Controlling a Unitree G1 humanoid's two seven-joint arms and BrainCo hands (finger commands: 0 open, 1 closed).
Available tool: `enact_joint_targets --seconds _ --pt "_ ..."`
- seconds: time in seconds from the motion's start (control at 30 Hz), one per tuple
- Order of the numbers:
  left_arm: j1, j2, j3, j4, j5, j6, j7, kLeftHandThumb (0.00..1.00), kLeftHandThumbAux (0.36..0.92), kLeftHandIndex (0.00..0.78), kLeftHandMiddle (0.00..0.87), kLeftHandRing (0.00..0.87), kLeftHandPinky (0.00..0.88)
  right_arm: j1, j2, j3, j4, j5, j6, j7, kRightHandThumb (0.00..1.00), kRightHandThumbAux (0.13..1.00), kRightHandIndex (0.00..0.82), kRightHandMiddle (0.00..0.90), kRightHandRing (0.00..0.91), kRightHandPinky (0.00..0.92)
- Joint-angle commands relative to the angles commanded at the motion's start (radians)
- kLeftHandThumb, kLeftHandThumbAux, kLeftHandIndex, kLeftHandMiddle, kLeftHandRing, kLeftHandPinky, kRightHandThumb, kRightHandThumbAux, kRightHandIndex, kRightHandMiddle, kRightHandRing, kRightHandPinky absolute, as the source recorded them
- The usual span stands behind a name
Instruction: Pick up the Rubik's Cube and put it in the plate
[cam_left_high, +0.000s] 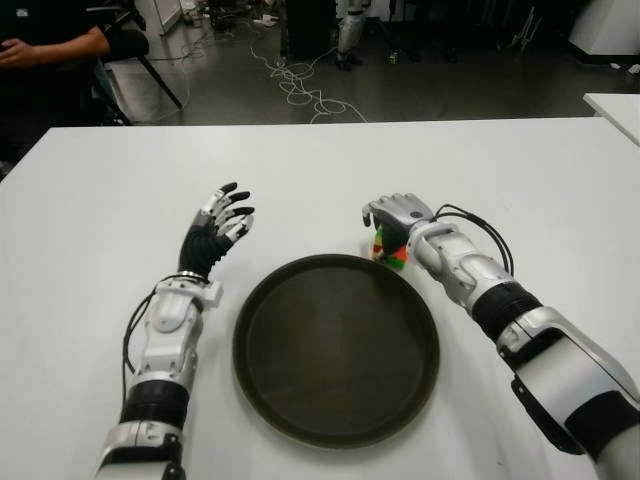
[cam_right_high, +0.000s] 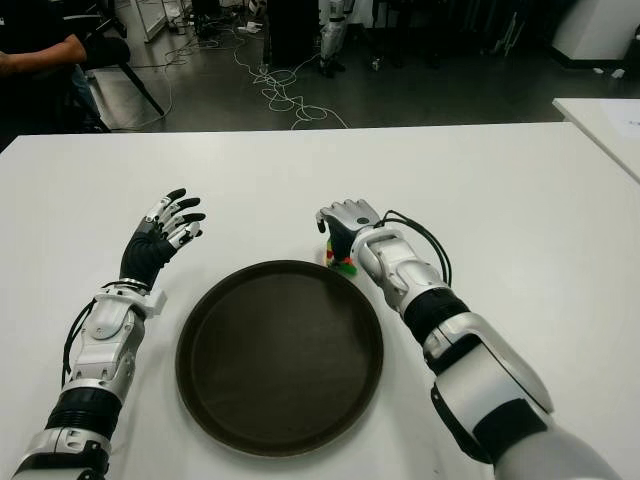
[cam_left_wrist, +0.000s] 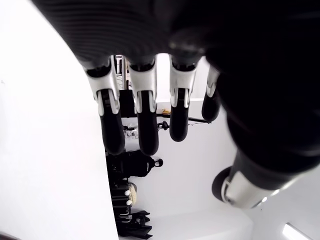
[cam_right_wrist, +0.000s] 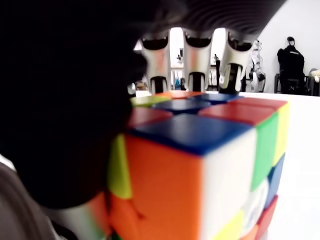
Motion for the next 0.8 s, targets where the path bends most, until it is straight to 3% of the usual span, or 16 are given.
enact_joint_targets --seconds 0.1,0.3,0.43,0.8 --pt "0.004 0.001 -0.003 -0.009 0.007 0.002 0.005 0.13 0.701 0.132 0.2 0.231 0.279 0.003 -0.015 0.0 -0.052 -0.006 0.019 0.019 0.635 0.754 0.406 0.585 0.611 0.591" --pt "0.006 0.002 -0.007 -0.02 0.013 0.011 0.01 0.13 0.688 0.135 0.201 0.234 0.283 0.016 -0.025 -0.001 -0.104 -0.009 0.048 0.021 0.689 0.74 0.398 0.575 0.622 0.618" --pt "0.01 0.003 -0.01 -0.031 0.018 0.015 0.016 0.118 0.687 0.135 0.203 0.237 0.282 0.025 -0.025 -0.009 -0.124 -0.001 0.062 0.003 0.809 0.697 0.413 0.501 0.64 0.635" --pt "0.011 0.003 -0.007 -0.028 0.014 0.014 0.015 0.138 0.69 0.137 0.206 0.24 0.282 0.027 -0.027 -0.021 -0.148 0.013 0.092 0.023 0.842 0.685 0.417 0.481 0.641 0.636"
